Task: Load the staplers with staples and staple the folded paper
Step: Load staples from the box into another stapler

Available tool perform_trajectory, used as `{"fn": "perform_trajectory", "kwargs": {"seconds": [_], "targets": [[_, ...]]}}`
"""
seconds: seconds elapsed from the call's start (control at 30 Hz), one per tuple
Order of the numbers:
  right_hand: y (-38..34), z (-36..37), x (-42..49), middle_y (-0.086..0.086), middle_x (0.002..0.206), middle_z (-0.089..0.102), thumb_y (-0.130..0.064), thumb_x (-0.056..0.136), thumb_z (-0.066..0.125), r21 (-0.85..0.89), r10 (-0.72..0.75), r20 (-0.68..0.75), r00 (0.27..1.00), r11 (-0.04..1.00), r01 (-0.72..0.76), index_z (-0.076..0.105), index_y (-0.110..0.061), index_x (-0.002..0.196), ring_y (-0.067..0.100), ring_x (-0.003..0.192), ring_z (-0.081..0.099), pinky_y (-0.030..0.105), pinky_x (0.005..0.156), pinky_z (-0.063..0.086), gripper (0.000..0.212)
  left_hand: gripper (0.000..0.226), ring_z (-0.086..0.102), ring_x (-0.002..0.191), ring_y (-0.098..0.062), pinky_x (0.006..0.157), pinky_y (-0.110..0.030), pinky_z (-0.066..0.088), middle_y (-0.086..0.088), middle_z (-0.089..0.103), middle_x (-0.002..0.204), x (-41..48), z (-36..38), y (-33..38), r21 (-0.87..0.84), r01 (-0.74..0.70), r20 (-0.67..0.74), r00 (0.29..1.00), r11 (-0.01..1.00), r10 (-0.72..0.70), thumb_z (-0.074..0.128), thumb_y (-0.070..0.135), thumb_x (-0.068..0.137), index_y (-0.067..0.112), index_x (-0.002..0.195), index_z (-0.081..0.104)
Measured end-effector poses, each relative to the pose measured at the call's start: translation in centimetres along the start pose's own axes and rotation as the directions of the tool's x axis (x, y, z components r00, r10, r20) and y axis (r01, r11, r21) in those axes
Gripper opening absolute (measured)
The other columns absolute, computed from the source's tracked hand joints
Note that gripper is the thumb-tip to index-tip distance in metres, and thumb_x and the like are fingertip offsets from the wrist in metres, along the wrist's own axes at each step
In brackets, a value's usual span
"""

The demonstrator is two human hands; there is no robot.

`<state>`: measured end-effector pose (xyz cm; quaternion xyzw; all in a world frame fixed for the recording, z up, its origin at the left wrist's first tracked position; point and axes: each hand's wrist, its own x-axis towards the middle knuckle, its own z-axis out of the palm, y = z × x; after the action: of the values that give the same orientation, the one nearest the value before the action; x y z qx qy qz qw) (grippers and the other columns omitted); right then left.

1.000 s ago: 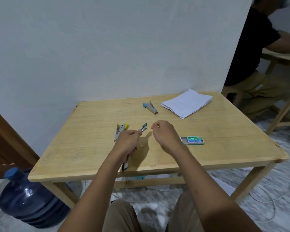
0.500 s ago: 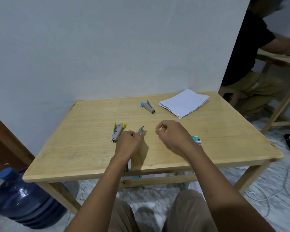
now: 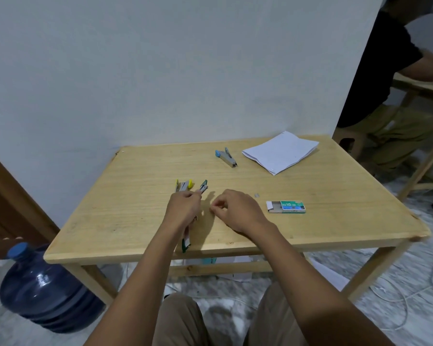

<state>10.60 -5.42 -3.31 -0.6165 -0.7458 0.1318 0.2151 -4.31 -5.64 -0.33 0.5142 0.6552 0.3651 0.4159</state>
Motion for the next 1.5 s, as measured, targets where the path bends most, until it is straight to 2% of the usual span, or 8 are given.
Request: {"fn": "perform_trajectory", "kwargs": {"seconds": [0.13, 0.23, 0.5, 0.7, 0.93, 1.2, 1.37, 1.5], "targets": [[2.3, -1.8, 0.5, -0.009, 0.101, 0.071, -0.037, 0.095, 0.058, -0.104, 0.108, -0.111, 0.988, 0.987, -0.12, 0.076, -0.028, 0.101, 0.014, 0.093, 0.061, 0.036, 0.087, 0.043, 0.021, 0.031, 0.052, 0.064, -0.012, 0.054, -0.026, 0.036, 0.002, 0.059, 0.074, -0.1, 1.1, 0.0, 0.181, -0.096, 0.013, 0.995, 0.979, 0.095, 0.047, 0.037, 0.101, 0.015, 0.099, 0.068], [3.4, -2.7, 0.8, -0.007, 0.107, 0.07, -0.038, 0.095, 0.057, -0.161, 0.133, -0.129, 0.983, 0.975, -0.153, 0.074, -0.03, 0.107, 0.016, 0.102, 0.056, 0.038, 0.091, 0.042, 0.022, 0.035, 0.061, 0.079, -0.019, 0.065, -0.029, 0.044, -0.002, 0.066, 0.086, -0.2, 2.5, 0.1, 0.307, -0.141, 0.034, 0.99, 0.941, 0.137, 0.047, 0.036, 0.1, 0.01, 0.096, 0.07], [7.9, -6.1, -3.3, -0.011, 0.109, 0.062, -0.046, 0.09, 0.061, 0.087, 0.335, -0.309, 0.89, 0.942, -0.325, 0.068, -0.036, 0.113, 0.013, 0.109, 0.055, 0.034, 0.09, 0.041, 0.026, 0.033, 0.06, 0.085, -0.027, 0.067, -0.032, 0.043, -0.005, 0.067, 0.093, -0.3, 5.0, 0.3, 0.6, -0.186, -0.002, 0.972, 0.778, 0.233, 0.043, 0.039, 0.1, 0.015, 0.099, 0.066], [11.3, -7.0, -6.6, -0.005, 0.121, 0.061, -0.045, 0.089, 0.066, 0.168, 0.392, -0.193, 0.9, 0.916, -0.363, 0.07, -0.032, 0.113, 0.017, 0.114, 0.053, 0.04, 0.095, 0.047, 0.027, 0.04, 0.055, 0.107, -0.033, 0.086, -0.043, 0.048, -0.013, 0.059, 0.116, 0.1, 6.1, -0.3, 0.668, -0.193, -0.041, 0.955, 0.719, 0.295, 0.04, 0.038, 0.101, 0.008, 0.11, 0.064], [11.5, -7.2, -6.5, -0.008, 0.113, 0.057, -0.038, 0.092, 0.067, 0.241, 0.335, -0.135, 0.933, 0.924, -0.297, 0.069, -0.027, 0.117, 0.007, 0.1, 0.052, 0.021, 0.08, 0.04, 0.028, 0.042, 0.05, 0.116, -0.034, 0.095, -0.044, 0.038, -0.014, 0.057, 0.124, 0.3, 6.1, -0.5, 0.771, -0.153, -0.072, 0.944, 0.619, 0.323, 0.036, 0.04, 0.102, 0.011, 0.12, 0.06], [13.0, -7.5, -8.0, -0.011, 0.112, 0.058, -0.048, 0.09, 0.063, 0.208, 0.382, -0.24, 0.892, 0.918, -0.338, 0.067, -0.029, 0.118, 0.011, 0.11, 0.051, 0.041, 0.1, 0.043, 0.034, 0.043, 0.046, 0.109, -0.023, 0.09, -0.036, 0.039, -0.003, 0.054, 0.116, -2.0, 9.5, 1.4, 0.576, -0.559, 0.111, 0.777, 0.597, 0.62, 0.054, 0.049, 0.092, 0.02, 0.123, 0.062], [13.4, -7.2, -8.1, -0.014, 0.109, 0.061, -0.047, 0.093, 0.06, 0.161, 0.358, -0.222, 0.907, 0.931, -0.328, 0.065, -0.032, 0.119, 0.012, 0.111, 0.048, 0.041, 0.1, 0.038, 0.031, 0.048, 0.047, 0.108, -0.017, 0.085, -0.037, 0.05, 0.003, 0.053, 0.116, -2.2, 12.2, 1.6, 0.458, -0.65, 0.398, 0.76, 0.606, 0.514, 0.054, 0.051, 0.091, 0.029, 0.134, 0.055], [13.6, -7.3, -7.9, -0.014, 0.111, 0.061, -0.047, 0.094, 0.058, 0.151, 0.359, -0.217, 0.908, 0.931, -0.332, 0.063, -0.032, 0.122, 0.013, 0.113, 0.047, 0.038, 0.099, 0.035, 0.032, 0.018, 0.053, 0.094, -0.016, 0.073, -0.037, 0.053, 0.007, 0.05, 0.096, -1.3, 12.6, 1.7, 0.394, -0.654, 0.403, 0.755, 0.646, 0.518, 0.057, 0.043, 0.091, 0.032, 0.103, 0.065]]}}
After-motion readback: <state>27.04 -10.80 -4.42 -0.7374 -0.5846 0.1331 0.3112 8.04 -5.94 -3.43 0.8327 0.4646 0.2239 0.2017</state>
